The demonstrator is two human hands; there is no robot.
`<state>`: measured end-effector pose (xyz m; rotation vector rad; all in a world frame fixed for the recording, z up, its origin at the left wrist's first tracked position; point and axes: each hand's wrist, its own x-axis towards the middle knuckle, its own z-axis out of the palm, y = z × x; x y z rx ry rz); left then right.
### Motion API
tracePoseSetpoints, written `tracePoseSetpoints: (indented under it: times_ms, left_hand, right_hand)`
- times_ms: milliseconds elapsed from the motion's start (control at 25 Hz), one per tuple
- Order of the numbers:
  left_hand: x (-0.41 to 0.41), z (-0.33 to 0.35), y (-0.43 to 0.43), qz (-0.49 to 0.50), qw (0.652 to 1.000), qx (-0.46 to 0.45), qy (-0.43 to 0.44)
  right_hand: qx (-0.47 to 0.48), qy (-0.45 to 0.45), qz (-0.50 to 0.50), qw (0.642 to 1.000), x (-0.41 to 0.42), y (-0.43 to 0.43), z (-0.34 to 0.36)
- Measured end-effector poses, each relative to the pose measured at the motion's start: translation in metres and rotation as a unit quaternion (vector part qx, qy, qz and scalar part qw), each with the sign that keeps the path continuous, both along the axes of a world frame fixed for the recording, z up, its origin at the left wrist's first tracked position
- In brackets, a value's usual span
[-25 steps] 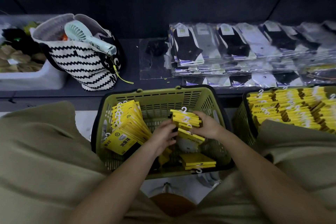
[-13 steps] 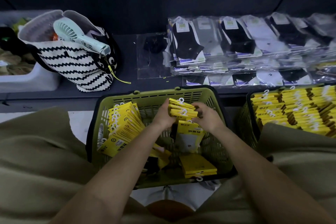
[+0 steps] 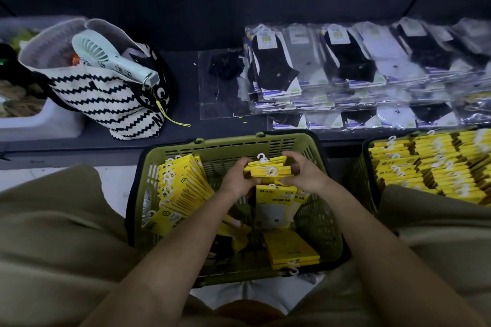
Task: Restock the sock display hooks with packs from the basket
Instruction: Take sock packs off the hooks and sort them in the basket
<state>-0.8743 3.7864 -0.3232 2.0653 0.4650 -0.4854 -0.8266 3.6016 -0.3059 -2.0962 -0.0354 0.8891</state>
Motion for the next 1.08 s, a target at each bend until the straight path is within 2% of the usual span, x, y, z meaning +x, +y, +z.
tracePoseSetpoints:
  times_ms: [240, 320, 480, 720, 920, 1080]
  left_hand:
    - [0.006, 0.031, 0.029, -0.011, 0.998, -0.035, -0.051]
    - [0.007, 0.047, 0.039, -0.007, 0.994, -0.066, -0.09]
    - [0.006, 0.082, 0.05, 0.065, 0.969, -0.19, -0.146]
    - [0.014, 0.131, 0.05, 0.056, 0.95, -0.215, -0.218]
    - [0.034, 0.175, 0.074, 0.052, 0.934, -0.223, -0.276]
    - [0.047, 0.208, 0.09, 0.047, 0.927, -0.237, -0.286]
  right_hand:
    - [0.032, -0.036, -0.011, 0.999, 0.001, 0.015, 0.014]
    - [0.085, -0.047, -0.03, 0.995, 0.0, 0.029, 0.022]
    - [0.205, -0.094, -0.072, 0.972, 0.004, 0.061, 0.045]
    - [0.224, -0.158, -0.059, 0.96, 0.023, 0.082, 0.085]
    - [0.214, -0.199, -0.137, 0.946, 0.043, 0.091, 0.125]
    - [0.247, -0.249, -0.143, 0.925, 0.061, 0.106, 0.165]
